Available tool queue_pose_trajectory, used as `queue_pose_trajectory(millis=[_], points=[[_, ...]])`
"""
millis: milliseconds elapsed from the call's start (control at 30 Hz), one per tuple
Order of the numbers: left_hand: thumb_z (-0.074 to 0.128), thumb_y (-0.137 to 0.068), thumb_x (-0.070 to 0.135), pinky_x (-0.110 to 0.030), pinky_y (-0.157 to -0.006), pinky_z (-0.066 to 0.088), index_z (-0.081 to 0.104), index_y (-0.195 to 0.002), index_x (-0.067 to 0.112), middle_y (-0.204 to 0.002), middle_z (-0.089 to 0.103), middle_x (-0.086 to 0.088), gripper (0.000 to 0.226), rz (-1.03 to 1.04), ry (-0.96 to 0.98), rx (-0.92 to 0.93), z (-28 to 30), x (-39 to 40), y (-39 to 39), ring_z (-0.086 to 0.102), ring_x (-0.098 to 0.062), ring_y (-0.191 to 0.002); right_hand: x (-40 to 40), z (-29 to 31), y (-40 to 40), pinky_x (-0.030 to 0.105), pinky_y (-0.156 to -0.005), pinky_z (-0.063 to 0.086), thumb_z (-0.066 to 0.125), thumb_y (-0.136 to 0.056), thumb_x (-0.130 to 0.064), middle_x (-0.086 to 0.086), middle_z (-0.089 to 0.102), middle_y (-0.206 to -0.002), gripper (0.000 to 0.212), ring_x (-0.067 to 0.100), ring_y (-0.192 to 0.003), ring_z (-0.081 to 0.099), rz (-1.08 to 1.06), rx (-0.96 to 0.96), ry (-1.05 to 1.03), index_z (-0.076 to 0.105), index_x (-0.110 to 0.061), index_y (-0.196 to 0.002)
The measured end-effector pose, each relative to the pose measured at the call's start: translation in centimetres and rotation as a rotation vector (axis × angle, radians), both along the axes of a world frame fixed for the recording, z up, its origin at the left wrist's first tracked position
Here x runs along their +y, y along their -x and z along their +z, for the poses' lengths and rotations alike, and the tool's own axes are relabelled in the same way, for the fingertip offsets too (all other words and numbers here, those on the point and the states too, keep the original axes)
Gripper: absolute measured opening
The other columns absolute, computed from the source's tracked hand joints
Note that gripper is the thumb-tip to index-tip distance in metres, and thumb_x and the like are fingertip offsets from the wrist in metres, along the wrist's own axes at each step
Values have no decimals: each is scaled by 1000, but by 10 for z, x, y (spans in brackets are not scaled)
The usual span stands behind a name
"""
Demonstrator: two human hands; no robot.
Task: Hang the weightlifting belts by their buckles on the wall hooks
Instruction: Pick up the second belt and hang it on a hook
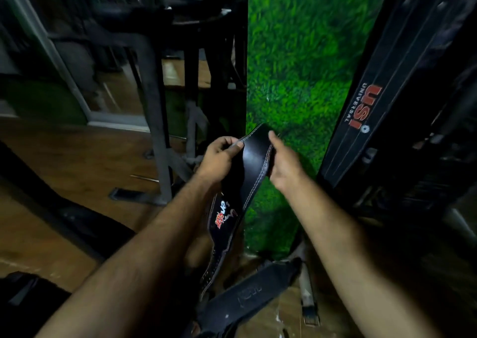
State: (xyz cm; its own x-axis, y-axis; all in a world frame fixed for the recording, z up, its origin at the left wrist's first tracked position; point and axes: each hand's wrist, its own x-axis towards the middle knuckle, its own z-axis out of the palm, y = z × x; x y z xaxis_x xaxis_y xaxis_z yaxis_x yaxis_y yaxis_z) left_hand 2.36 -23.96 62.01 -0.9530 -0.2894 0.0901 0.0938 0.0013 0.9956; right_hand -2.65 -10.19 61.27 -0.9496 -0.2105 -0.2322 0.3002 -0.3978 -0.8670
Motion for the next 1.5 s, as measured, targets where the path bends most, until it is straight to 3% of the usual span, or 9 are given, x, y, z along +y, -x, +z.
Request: queue_pose_trajectory(millis=[167,300,400,500,633,767,1000,1267,1500], points=[[59,-95,6,-23,-51,40,56,-74,11,-56,54,0,22,-73,-16,-2,47,49,-31,48,-11,-48,49,74,-15,45,-80,59,67,-93,-26,16,72,-107,34,29,-88,72,-45,79,14,57,-5,-119],[66,-88,43,-33,-71,42,64,-87,17,-82,60,-12,25,1,-63,-40,83,88,-47,54,-23,-76,82,109,-33,34,-81,59,69,-90,-16,9,71,-117,45,21,-97,72,-11,299,-34,52,-9,-131],[42,-102,49,-18,-60,49,60,-107,15,-87,63,-9,38,108,-35,-11,127,110,-49,60,-21,-76,101,134,-50,25,-67,57,64,-92,-4,3,75,-93,16,11,-76,72,51,499,-160,63,-14,-105],[45,-97,58,-35,-87,59,70,-108,10,-97,76,-10,55,40,-116,-35,158,121,-45,72,-26,-89,118,160,-71,21,-53,54,62,-92,1,7,73,-88,17,10,-65,70,169,636,-270,61,-16,-92],[54,-100,35,-27,-60,55,65,-104,6,-80,70,-7,32,31,-158,58,193,139,-48,66,-20,-65,144,181,-89,18,-38,39,62,-94,-2,4,71,-84,19,3,-51,64,382,703,-503,62,-11,-110],[55,-100,27,-27,-64,48,60,-100,9,-82,63,-8,18,173,-112,179,204,149,-50,59,-20,-72,157,193,-90,19,-45,41,66,-93,-17,-5,70,-81,9,4,-58,60,387,685,-594,65,-20,-102],[55,-92,33,-34,-73,37,54,-82,17,-80,51,-9,19,99,-83,405,217,161,-52,48,-18,-78,163,232,-85,27,-57,54,63,-92,-47,2,71,-93,29,17,-69,70,178,508,-206,61,-23,-109],[48,-100,10,-18,-56,37,43,-71,20,-57,49,15,31,-35,42,447,217,160,-42,43,2,-53,141,276,-72,22,-67,53,67,-93,-10,-3,72,-90,16,8,-81,66,-139,736,-137,61,-19,-105],[45,-99,9,-12,-66,44,53,-127,9,-91,56,2,28,148,-38,581,263,135,-18,51,-3,-75,121,281,-63,20,-41,51,59,-93,4,0,68,-79,22,-2,-51,65,-117,801,-352,58,-5,-114]])
